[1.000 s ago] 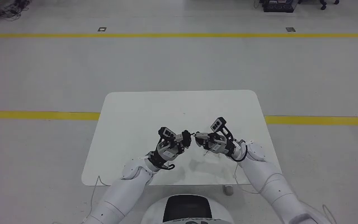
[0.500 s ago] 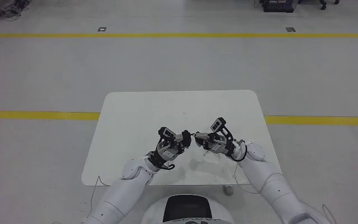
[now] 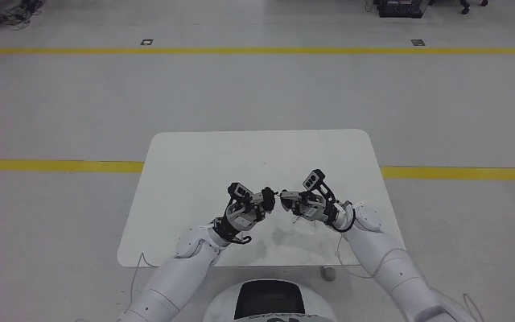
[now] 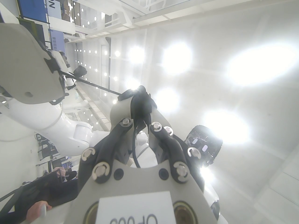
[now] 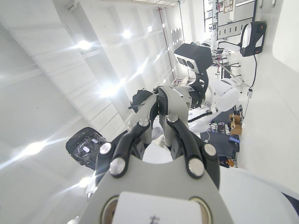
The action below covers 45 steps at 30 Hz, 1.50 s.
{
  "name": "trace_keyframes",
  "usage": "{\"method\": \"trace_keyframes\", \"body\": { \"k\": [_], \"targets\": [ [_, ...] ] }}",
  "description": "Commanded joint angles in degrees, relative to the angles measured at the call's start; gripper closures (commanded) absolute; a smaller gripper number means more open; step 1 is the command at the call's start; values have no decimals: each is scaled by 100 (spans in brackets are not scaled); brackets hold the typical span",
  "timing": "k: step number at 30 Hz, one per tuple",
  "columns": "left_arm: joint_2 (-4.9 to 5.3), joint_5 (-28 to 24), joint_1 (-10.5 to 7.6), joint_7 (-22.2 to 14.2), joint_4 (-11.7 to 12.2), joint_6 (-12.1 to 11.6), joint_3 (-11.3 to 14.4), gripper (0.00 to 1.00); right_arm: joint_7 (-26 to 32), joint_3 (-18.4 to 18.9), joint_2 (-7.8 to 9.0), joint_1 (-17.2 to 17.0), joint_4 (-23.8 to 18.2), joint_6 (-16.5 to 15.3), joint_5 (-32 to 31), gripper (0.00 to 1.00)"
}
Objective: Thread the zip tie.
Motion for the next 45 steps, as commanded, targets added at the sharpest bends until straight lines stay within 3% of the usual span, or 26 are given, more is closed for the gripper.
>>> {"method": "trace_keyframes", "body": {
  "k": [1, 16, 17, 18, 19, 20, 26, 33, 42, 45],
  "targets": [
    [0, 0, 0, 0, 0, 0, 0, 100, 5, 2, -2, 1, 13, -2, 0, 100],
    [0, 0, 0, 0, 0, 0, 0, 100, -29, 39, -5, 7, 104, -61, -90, 100],
    [0, 0, 0, 0, 0, 0, 0, 100, -39, 52, -2, 1, 120, -63, -96, 94],
    [0, 0, 0, 0, 0, 0, 0, 100, -52, 65, 2, -2, 135, -60, -104, 65],
    [0, 0, 0, 0, 0, 0, 0, 100, -65, 80, 5, -6, 145, -56, -102, 53],
    [0, 0, 0, 0, 0, 0, 0, 100, -79, 100, 9, -13, 152, -51, -92, 0],
    [0, 0, 0, 0, 0, 0, 0, 100, -121, 374, 80, -118, 135, -151, -52, 0],
    [0, 0, 0, 0, 0, 0, 0, 100, -89, 1041, 277, -515, -552, -368, -131, 0],
    [0, 0, 0, 0, 0, 0, 0, 100, -74, 1073, 287, -539, -600, -370, -140, 0],
    [0, 0, 0, 0, 0, 0, 0, 100, -296, 1124, 302, -633, -861, -421, -241, 0]
  ]
}}
